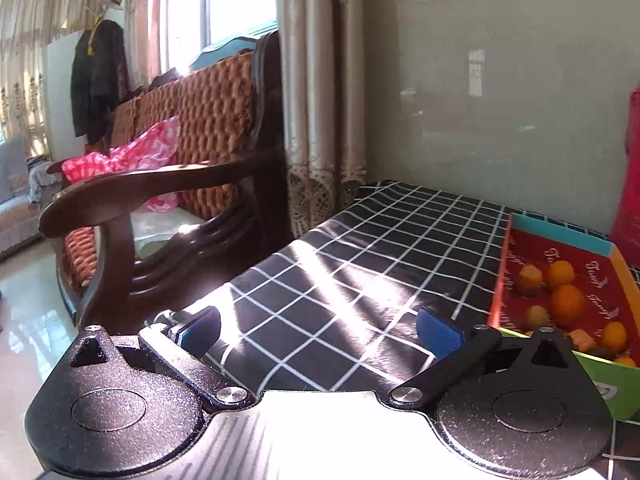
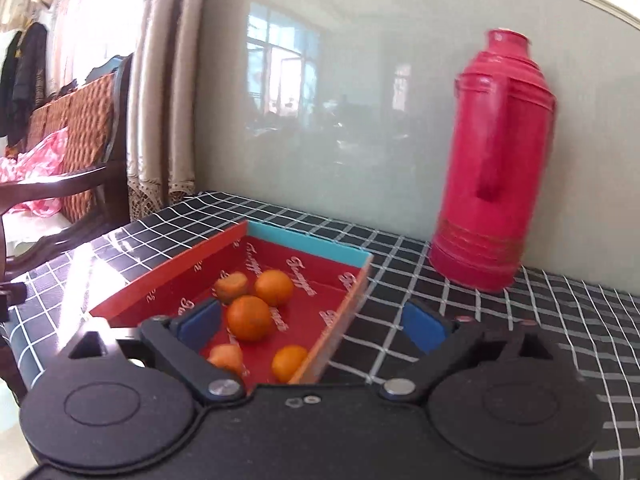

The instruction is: Organize fruits

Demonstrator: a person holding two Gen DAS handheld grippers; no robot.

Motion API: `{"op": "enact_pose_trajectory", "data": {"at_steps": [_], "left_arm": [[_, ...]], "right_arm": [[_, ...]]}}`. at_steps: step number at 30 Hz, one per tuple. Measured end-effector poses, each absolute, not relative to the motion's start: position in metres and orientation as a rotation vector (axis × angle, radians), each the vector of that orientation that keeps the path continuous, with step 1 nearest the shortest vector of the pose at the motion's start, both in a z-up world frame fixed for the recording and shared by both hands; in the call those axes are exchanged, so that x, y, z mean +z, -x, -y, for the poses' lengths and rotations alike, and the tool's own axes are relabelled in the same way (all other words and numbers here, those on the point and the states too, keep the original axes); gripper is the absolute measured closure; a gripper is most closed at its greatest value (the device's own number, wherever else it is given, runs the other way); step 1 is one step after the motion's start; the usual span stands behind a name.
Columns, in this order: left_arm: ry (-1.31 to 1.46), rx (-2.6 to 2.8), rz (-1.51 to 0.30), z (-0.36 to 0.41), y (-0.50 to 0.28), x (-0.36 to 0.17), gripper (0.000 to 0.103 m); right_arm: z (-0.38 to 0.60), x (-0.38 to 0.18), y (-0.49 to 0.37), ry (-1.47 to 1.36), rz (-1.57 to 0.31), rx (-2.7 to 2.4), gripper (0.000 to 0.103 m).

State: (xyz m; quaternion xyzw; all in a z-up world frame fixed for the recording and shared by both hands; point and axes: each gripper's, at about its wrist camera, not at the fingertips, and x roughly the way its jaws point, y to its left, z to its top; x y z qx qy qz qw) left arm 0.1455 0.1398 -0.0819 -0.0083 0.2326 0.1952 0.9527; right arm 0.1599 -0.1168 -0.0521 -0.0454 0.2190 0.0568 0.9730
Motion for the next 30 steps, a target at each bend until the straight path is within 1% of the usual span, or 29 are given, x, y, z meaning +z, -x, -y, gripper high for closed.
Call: {"op": "enact_pose_trajectory", "data": {"at_steps": [3,7,12,17,24,30], "left_arm": [[-0.016,0.314,-0.469,-0.117,-0.138,-0.071,0.0],[0.004,0.209,-0.454,-0.091,-0.106,-0.044,0.0],[-0.021,0.132,-0.433,-0.066,-0.056,-0.01,0.0],[-0.038,0.11,-0.409,-0.055,-0.012,0.01,0.0],[-0.043,0.078,-0.409,-0.048,0.004,0.02,0.0],[-0.048,0.07,-0.402,-0.043,0.004,0.024,0.0]], "right_arm": [[0.128,-0.044,-0.131,0.043,-0.481,0.073,0.006],[0.142,-0.031,-0.089,-0.005,-0.505,-0.001,0.006],[0.15,-0.004,-0.033,-0.039,-0.472,-0.072,0.006],[0.143,0.019,0.008,-0.009,-0.426,-0.098,0.006],[0.138,0.032,0.021,0.007,-0.388,-0.089,0.006],[0.14,0.028,0.02,-0.011,-0.402,-0.086,0.006]]}}
